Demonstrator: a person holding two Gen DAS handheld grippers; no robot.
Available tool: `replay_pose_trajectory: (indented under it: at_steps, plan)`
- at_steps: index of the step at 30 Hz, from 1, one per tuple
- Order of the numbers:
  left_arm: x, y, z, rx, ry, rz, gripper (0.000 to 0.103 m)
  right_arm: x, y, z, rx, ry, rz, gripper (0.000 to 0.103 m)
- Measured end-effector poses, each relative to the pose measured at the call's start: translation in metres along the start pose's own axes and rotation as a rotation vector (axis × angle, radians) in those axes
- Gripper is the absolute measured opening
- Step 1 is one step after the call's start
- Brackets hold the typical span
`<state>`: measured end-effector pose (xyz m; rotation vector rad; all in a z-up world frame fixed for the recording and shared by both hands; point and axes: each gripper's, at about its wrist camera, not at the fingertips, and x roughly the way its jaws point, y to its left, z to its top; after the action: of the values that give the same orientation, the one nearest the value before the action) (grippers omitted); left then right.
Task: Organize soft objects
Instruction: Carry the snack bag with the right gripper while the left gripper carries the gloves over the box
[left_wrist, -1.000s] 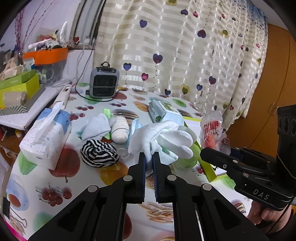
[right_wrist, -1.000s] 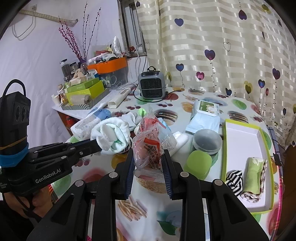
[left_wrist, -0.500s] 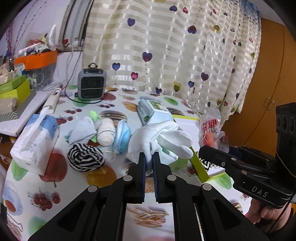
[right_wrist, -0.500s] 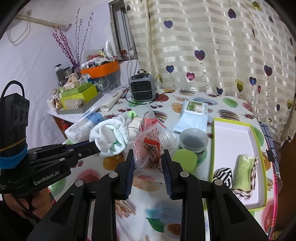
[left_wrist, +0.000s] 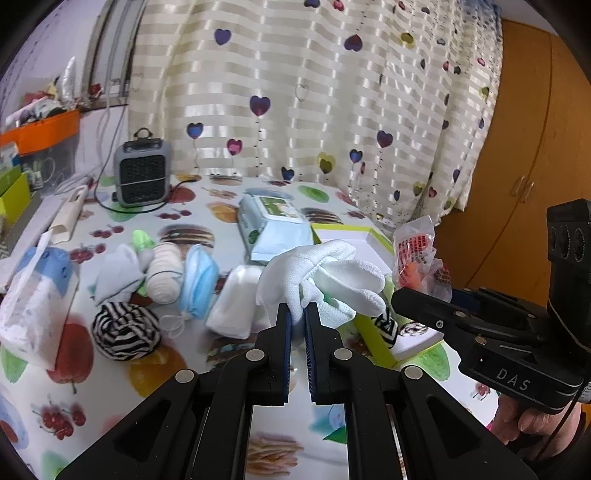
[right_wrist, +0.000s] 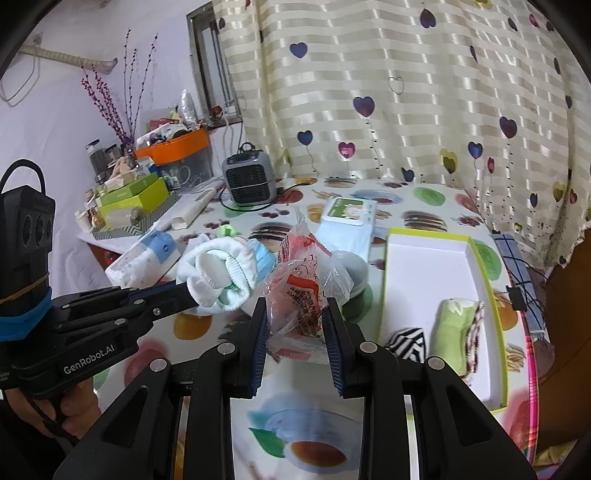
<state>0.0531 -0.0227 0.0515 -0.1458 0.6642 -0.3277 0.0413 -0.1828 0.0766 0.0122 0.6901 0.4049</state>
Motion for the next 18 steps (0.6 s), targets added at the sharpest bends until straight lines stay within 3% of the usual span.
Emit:
replay_pose_trajectory:
  at_steps: [18]
  plan:
    - [0.045, -0.038, 0.014, 0.062, 0.041, -0.064, 0.007, -0.002, -0.054, -0.006, 0.081, 0.001, -0.076, 0.030]
